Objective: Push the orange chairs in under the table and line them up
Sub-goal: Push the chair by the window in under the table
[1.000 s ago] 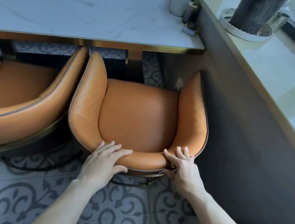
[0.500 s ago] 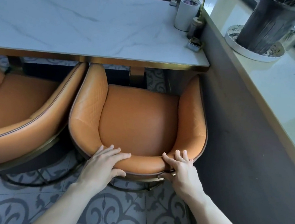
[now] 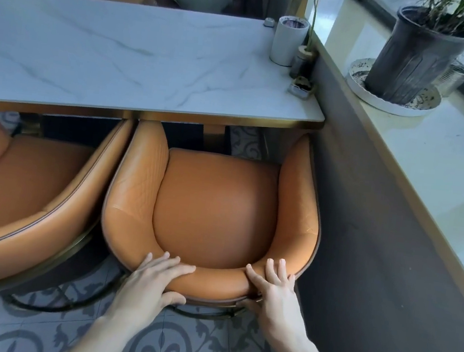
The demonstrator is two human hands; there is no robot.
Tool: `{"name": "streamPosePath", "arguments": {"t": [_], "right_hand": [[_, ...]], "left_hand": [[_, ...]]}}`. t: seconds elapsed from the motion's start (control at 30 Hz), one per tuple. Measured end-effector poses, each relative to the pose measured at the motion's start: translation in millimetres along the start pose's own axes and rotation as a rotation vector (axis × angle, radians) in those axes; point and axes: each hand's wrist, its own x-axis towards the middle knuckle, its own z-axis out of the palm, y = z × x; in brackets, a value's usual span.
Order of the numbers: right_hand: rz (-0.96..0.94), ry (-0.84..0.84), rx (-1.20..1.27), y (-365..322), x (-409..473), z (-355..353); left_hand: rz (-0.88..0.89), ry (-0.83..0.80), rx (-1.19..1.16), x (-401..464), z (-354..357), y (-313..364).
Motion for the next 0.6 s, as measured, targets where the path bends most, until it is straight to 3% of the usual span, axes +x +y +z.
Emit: {"name": "streamPosePath", "arguments": {"t": [0.37,0.6], "right_hand": [[0.018,-0.095,-0.062,-6.4,1.7,-19.1],[0.041,-0.111,-0.082,-8.4,0.5,-24.8]], "left_hand": [[0.028,-0.183,0.121,18.0,-18.8,-24.2],[0.061,-0.172,0.197,12.7,-12.2,-34.8]]}}
